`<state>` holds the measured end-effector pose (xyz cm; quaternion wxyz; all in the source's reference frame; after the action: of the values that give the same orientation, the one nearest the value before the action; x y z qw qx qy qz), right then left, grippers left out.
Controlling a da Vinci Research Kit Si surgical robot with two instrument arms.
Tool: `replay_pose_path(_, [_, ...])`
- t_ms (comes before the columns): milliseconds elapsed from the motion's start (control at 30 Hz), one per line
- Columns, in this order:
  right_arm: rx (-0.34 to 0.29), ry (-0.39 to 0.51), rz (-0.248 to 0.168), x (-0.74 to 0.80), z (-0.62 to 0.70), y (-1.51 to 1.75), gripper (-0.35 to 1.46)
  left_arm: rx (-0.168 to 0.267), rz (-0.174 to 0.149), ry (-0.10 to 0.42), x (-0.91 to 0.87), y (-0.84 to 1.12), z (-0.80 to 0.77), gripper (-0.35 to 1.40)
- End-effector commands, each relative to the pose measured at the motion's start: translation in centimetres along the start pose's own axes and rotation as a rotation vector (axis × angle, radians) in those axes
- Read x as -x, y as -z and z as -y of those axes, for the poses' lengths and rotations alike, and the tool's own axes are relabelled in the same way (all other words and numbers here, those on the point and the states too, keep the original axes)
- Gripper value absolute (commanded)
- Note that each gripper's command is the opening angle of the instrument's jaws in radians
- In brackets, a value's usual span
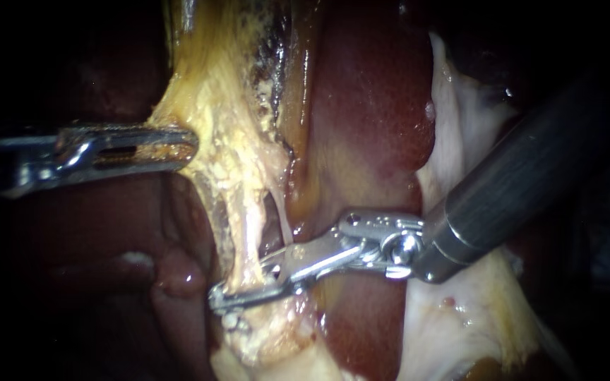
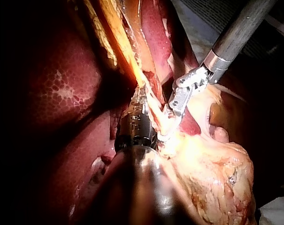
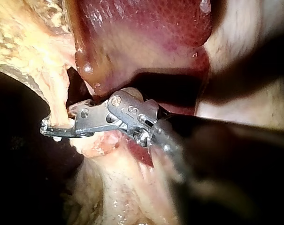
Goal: Going back second clip left tube
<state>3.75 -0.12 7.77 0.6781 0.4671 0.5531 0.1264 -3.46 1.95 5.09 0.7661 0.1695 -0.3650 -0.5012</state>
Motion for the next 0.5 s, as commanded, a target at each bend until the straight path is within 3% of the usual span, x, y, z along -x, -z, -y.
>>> replay_pose_path(33, [0.0, 0.0, 0.0, 0.0, 0.0, 0.0, -0.35, 0.0, 0.0, 0.0, 0.0, 0.01, 0.0, -0.35])
replay_pose_path(267, [-0.001, 0.0, 0.0, -0.01, 0.01, 0.0, -0.35, 0.0, 0.0, 0.0, 0.0, 0.01, 0.0, -0.35])
replay_pose_path(300, [-0.001, 0.0, 0.0, -0.01, 0.02, 0.0, -0.28, 0.0, 0.0, 0.0, 0.0, 0.01, 0.0, -0.35])
replay_pose_path(333, [-0.001, -0.001, 0.0, -0.02, 0.02, 0.0, -0.02, 0.0, 0.0, 0.0, 0.0, 0.01, 0.0, -0.35])
replay_pose_path(433, [0.008, -0.003, -0.006, -0.06, 0.02, 0.01, 0.34, 0.0, 0.0, 0.0, 0.0, 0.01, 0.0, -0.35])
replay_pose_path(500, [0.029, -0.004, -0.015, -0.1, 0.02, 0.03, 0.44, 0.0, 0.0, 0.0, 0.0, 0.01, 0.01, -0.35])
